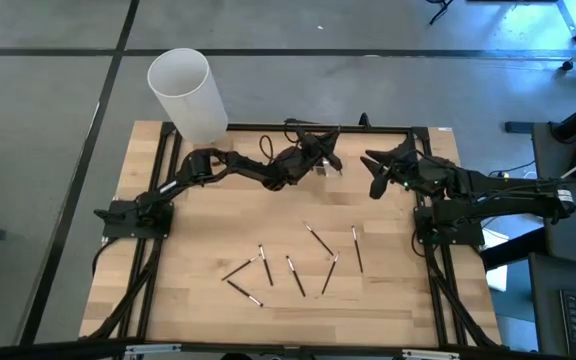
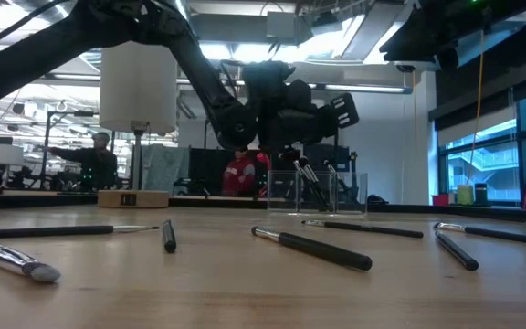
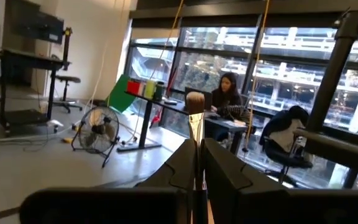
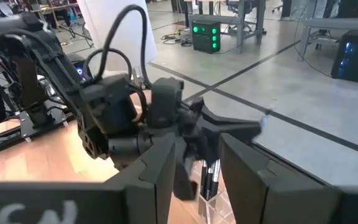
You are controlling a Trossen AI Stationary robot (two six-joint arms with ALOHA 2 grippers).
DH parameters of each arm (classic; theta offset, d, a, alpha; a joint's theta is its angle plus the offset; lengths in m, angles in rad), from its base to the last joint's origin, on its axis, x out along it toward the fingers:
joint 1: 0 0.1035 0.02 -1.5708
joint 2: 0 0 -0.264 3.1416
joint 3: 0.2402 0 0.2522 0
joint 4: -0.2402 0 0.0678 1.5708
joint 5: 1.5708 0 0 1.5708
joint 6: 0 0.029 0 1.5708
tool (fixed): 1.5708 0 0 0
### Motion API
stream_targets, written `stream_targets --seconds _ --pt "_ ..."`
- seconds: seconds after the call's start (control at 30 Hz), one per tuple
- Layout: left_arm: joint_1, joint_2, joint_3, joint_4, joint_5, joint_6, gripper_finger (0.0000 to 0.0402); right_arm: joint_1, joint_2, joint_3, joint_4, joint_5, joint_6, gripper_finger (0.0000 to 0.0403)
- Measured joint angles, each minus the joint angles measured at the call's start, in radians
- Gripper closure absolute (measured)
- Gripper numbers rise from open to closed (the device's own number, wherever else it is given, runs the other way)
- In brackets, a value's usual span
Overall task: Put items in baskets/containers
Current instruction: Put the black eyeshadow brush into the transparent organizer
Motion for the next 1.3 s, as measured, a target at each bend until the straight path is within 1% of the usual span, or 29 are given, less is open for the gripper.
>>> stream_targets --seconds 0.1,0.2,0.4,0.7,0.8,0.93,1.07,1.3 --pt "-0.009 0.044 0.058 -0.020 0.028 0.041 0.0377 0.000 0.000 0.000 0.006 0.000 -0.001 0.0279" --pt "-0.019 0.074 0.103 -0.026 0.053 0.048 0.0377 0.000 0.000 0.000 -0.007 -0.002 -0.001 0.0279" --pt "-0.029 0.080 0.116 -0.026 -0.004 0.117 0.0377 0.000 0.000 0.000 -0.025 -0.002 -0.004 0.0279" --pt "-0.036 0.080 0.115 -0.103 -0.060 0.083 0.0377 0.000 0.000 0.000 -0.024 -0.002 -0.004 0.0279" --pt "-0.040 0.080 0.115 -0.106 -0.062 0.082 0.0377 0.000 0.000 0.000 -0.024 -0.002 -0.003 0.0279" --pt "-0.045 0.080 0.115 -0.112 -0.095 0.103 0.0374 0.000 0.000 0.000 -0.025 -0.003 -0.003 0.0279" --pt "-0.050 0.080 0.115 -0.118 -0.126 0.142 0.0353 0.000 0.000 0.000 -0.038 -0.003 -0.001 0.0279" --pt "-0.061 0.080 0.115 -0.117 -0.179 0.170 0.0293 0.000 0.000 0.000 -0.043 -0.003 -0.001 0.0279"
